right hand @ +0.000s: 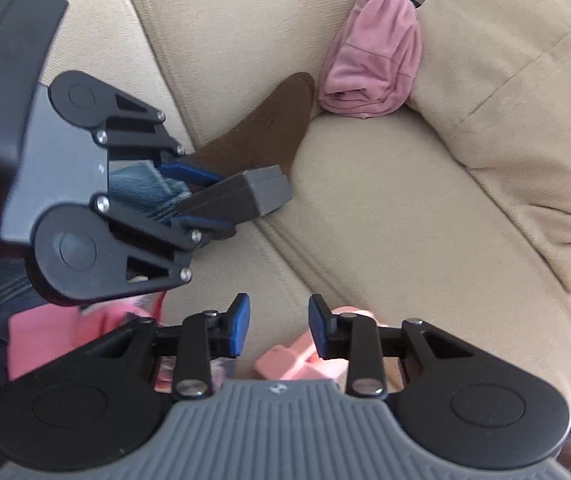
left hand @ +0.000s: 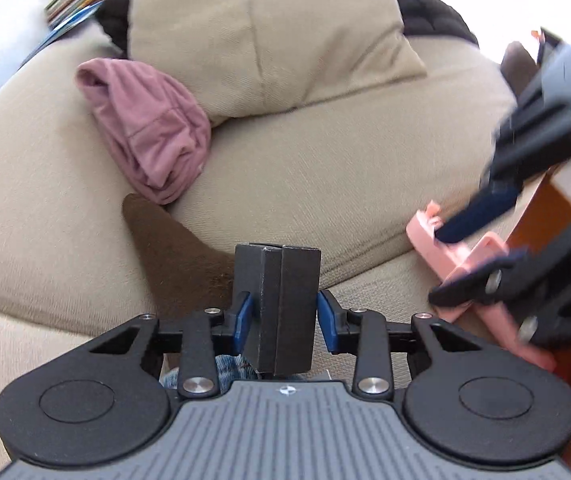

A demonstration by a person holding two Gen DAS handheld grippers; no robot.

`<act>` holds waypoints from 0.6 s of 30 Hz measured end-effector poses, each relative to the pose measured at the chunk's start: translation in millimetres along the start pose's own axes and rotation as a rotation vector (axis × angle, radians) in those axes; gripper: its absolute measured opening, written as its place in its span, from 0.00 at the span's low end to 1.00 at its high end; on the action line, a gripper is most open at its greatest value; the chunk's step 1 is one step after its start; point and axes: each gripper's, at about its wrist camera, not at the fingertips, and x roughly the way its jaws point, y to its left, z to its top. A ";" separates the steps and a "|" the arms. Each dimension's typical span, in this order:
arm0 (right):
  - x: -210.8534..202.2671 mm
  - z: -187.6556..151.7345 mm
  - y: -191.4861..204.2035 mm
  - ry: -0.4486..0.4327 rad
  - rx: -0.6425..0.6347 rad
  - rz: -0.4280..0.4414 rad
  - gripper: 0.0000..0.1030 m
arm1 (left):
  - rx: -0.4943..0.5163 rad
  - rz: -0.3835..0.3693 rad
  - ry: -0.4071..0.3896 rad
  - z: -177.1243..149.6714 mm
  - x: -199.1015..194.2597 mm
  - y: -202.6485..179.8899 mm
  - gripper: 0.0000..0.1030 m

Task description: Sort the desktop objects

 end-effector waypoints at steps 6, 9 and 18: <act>6.3 6.1 38.9 0.064 0.029 0.072 0.42 | -0.200 -0.038 -0.055 -18.4 -46.1 23.7 0.39; 14.9 6.8 59.7 0.105 0.001 0.054 0.43 | -0.313 -0.090 -0.083 -34.4 -66.4 37.7 0.38; 38.7 -4.2 92.9 0.247 -0.094 -0.058 0.54 | -0.460 -0.144 -0.153 -70.8 -98.2 43.3 0.38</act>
